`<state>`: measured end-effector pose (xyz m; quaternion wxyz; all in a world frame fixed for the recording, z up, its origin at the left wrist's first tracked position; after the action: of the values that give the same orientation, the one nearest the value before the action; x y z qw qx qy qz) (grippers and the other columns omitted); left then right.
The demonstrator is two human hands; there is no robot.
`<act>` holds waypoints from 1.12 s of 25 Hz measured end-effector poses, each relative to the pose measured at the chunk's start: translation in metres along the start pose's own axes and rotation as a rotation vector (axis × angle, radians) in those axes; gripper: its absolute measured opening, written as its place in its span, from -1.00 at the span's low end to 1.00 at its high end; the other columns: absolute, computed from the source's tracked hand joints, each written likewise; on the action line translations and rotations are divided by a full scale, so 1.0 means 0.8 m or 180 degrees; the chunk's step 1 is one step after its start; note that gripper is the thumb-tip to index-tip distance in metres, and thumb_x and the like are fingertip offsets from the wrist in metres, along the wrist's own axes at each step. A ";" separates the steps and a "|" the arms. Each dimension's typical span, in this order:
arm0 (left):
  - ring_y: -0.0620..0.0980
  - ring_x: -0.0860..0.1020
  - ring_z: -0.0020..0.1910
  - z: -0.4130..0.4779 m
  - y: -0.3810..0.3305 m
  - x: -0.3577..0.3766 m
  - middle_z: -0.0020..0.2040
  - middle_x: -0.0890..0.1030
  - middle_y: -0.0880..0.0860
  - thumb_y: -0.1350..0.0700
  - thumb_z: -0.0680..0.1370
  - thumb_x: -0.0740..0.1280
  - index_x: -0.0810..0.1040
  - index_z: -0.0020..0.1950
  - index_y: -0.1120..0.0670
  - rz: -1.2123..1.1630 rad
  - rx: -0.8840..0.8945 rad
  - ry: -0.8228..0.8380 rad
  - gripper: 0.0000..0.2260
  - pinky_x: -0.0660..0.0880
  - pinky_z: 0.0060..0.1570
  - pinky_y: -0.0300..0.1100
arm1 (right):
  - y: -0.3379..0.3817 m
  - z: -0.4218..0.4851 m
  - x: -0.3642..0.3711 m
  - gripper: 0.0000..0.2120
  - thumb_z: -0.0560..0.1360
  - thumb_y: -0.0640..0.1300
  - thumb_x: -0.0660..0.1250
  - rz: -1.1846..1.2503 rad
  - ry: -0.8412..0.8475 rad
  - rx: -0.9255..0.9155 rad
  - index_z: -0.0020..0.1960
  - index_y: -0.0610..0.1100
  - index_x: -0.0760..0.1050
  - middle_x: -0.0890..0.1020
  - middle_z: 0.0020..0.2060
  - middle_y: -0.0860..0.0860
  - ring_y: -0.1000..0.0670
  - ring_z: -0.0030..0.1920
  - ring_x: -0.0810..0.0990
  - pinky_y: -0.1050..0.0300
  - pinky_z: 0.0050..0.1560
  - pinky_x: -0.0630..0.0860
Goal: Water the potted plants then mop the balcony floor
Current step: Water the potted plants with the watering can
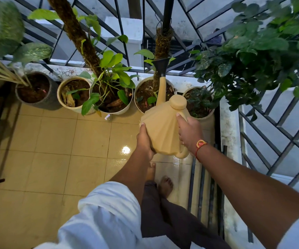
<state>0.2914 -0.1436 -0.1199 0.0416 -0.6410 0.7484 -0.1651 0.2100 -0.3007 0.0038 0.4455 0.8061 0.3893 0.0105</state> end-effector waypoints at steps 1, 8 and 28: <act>0.21 0.64 0.21 -0.003 -0.002 0.004 0.29 0.65 0.08 -0.56 0.16 0.35 0.43 0.45 -0.14 0.0005 0.0042 0.0033 -0.06 0.57 0.15 0.35 | 0.002 -0.002 -0.004 -0.54 0.39 0.37 0.26 0.0015 0.0002 -0.0034 -0.33 -0.03 0.39 0.40 -0.47 0.00 -0.05 -0.42 0.38 -0.02 -0.26 0.34; 0.17 0.59 0.23 -0.066 -0.012 0.017 0.33 0.60 0.08 -0.48 0.51 0.23 0.38 0.51 -0.12 0.0032 0.0174 0.0198 -0.32 0.59 0.09 0.20 | 0.035 -0.024 -0.025 -0.57 0.50 0.28 0.27 0.0020 0.0068 -0.0146 -0.33 -0.03 0.36 0.41 -0.46 0.00 -0.03 -0.47 0.39 0.15 -0.44 0.33; 0.28 0.63 0.19 -0.031 -0.108 -0.219 0.28 0.63 0.13 -0.62 -0.02 0.48 0.44 0.43 -0.10 -0.0258 0.0292 -0.0543 0.11 0.58 0.07 0.43 | 0.102 -0.080 0.219 -0.72 0.61 0.09 0.24 0.0284 0.0999 0.0627 -0.11 -0.11 0.40 0.34 -0.42 -0.03 0.05 -0.57 0.31 0.27 -0.54 0.23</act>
<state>0.3969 0.0208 -0.0967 0.1277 -0.6799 0.7072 -0.1456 0.3593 -0.1678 0.0436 0.2975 0.8508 0.4170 0.1177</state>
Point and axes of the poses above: each hand's wrist, its own z-axis towards the middle knuckle, its own x-axis out of the palm, y = z × x, the point moved 7 cm from there along z, towards the middle knuckle
